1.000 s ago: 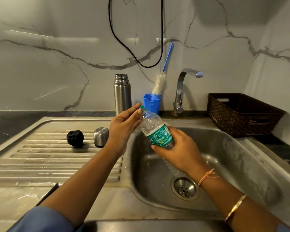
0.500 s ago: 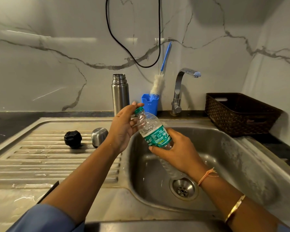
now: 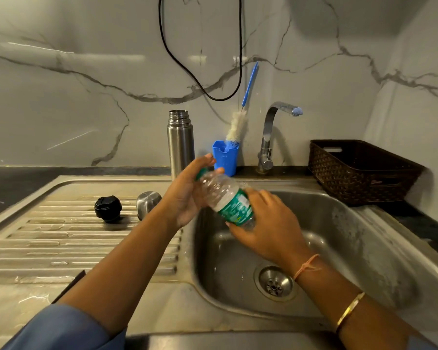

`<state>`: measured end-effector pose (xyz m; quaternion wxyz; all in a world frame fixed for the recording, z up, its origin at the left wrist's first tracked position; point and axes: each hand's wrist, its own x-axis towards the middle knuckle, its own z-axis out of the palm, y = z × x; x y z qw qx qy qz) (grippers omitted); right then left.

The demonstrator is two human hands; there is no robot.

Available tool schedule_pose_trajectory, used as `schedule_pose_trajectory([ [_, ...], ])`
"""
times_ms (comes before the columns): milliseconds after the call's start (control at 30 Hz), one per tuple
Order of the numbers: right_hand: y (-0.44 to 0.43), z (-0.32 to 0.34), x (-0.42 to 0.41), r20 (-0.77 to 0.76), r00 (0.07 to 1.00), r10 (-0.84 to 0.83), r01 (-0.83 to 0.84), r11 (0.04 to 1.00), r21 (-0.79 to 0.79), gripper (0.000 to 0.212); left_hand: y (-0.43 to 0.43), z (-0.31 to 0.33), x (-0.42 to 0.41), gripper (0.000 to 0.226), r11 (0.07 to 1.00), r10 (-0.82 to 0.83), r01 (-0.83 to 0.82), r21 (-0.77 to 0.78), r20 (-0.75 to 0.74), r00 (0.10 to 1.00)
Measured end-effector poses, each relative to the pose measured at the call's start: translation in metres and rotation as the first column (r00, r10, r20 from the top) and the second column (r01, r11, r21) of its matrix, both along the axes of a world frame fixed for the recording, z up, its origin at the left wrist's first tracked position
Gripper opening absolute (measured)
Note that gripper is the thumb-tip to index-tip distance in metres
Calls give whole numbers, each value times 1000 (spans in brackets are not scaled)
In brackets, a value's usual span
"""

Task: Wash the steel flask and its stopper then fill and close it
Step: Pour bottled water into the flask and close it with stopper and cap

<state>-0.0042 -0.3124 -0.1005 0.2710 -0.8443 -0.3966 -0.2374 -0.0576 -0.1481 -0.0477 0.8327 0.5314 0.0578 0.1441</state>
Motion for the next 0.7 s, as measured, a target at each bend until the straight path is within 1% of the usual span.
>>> schedule_pose_trajectory([
  [33,2,-1,0,160,986,-53,61,997,-48,66,-4,2,2,40,1000,11,-12,-13,-62,998],
  [67,4,-1,-1,224,972,-68,83,995,-57,68,-7,4,3,41,999,30,-34,-35,-107,994],
  [100,4,0,-1,219,974,-57,71,996,-57,68,-7,5,5,38,997,47,-55,-57,-129,991],
  [133,3,2,-1,153,988,-15,22,999,-46,65,-7,6,5,30,996,49,-58,-72,-132,990],
  [167,1,4,0,16,998,61,-61,998,-20,61,-7,7,5,21,996,31,-41,-75,-122,992],
  [200,-2,6,0,-175,970,171,-168,985,32,55,-5,7,5,16,998,0,-7,-67,-106,994],
  [233,-4,7,0,-355,889,289,-264,957,118,51,-3,6,4,16,998,-36,32,-48,-88,995],
  [267,-5,7,1,-488,789,374,-314,927,203,47,-1,6,3,17,997,-74,73,-21,-72,995],
  [300,-6,6,2,-563,705,432,-335,902,272,46,0,6,1,21,993,-114,114,7,-57,992],
  [333,-6,5,4,-603,646,469,-345,883,317,46,1,6,0,25,988,-152,153,31,-40,988],
  [400,-5,3,8,-644,568,512,-367,859,358,50,2,7,-3,30,977,-204,205,65,-11,979],
  [467,-4,2,9,-675,526,517,-378,854,358,54,4,6,-6,31,971,-227,227,82,-2,974],
  [500,-3,1,9,-677,532,507,-377,859,347,55,5,5,-6,32,971,-226,225,85,-1,974],
  [533,-3,1,8,-663,570,485,-367,872,323,55,4,4,-5,35,975,-208,208,84,-6,978],
  [567,-2,1,6,-625,645,441,-344,897,278,53,3,3,-3,39,983,-165,166,77,-19,986],
  [600,-1,2,4,-554,748,365,-303,931,204,51,1,0,-1,45,993,-100,103,59,-43,994],
  [633,-1,3,2,-447,855,263,-240,965,109,52,-2,-3,3,48,999,-24,27,38,-80,997],
  [667,1,4,-1,-311,937,156,-159,987,14,55,-5,-6,5,46,999,43,-41,15,-116,992],
  [700,2,5,-2,-188,980,69,-81,995,-59,59,-7,-9,8,39,996,91,-92,-2,-139,986],
])
